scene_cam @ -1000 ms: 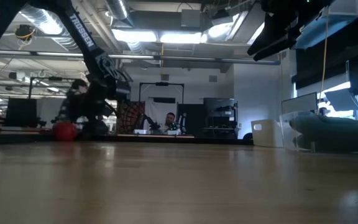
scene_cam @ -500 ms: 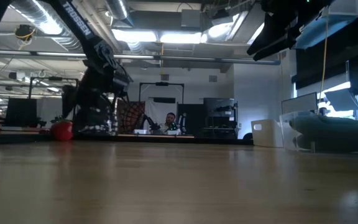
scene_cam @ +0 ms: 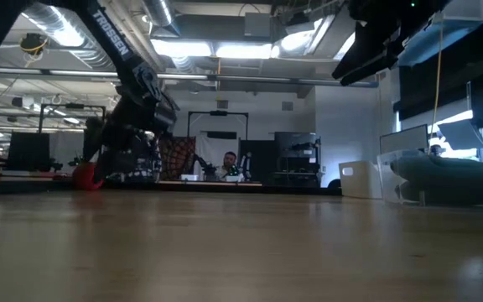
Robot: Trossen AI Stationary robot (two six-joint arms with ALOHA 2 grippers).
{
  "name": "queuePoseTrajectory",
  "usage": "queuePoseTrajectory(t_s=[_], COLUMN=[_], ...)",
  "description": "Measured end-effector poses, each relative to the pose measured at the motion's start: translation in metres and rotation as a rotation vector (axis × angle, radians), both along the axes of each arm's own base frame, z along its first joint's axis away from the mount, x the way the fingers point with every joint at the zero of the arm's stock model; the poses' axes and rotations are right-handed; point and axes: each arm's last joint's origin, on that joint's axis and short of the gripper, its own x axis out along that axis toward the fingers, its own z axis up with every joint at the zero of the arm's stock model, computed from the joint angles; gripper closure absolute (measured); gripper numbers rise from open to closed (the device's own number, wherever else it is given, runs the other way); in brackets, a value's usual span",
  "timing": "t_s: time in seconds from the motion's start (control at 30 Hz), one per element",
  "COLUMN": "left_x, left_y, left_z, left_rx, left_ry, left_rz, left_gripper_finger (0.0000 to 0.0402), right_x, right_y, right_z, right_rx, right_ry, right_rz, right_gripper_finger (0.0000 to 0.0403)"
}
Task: Sort produce into baskets
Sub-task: Put the top tomato into the black bin
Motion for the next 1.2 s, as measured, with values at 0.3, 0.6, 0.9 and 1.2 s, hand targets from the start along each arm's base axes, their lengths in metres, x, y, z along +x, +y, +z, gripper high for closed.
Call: queuePoseTrajectory(t_s=[0.3, 0.6, 0.9, 1.2], left_x=[0.002, 0.002, 0.013, 0.030], left_y=[0.005, 0.006, -0.001, 0.000], left_z=[-0.016, -0.015, 0.011, 0.023], left_rx=[-0.043, -0.027, 0.027, -0.018], left_ry=[0.031, 0.021, -0.059, -0.323], left_rz=[-0.028, -0.032, -0.090, -0.140], left_gripper_finger=[0.0012, 0.0012, 0.0012, 0.0012], right_x=[0.002, 0.002, 0.002, 0.002], right_y=[0.000, 0.000, 0.000, 0.000], right_z=[-0.002, -0.002, -0.002, -0.002], right_rx=[-0.002, -0.003, -0.003, -0.003], right_ry=[0.011, 0.010, 0.009, 0.009], right_rz=[-0.002, -0.002, -0.002, -0.002], right_gripper_finger=[0.0114, 0.0114, 0.0114, 0.0114])
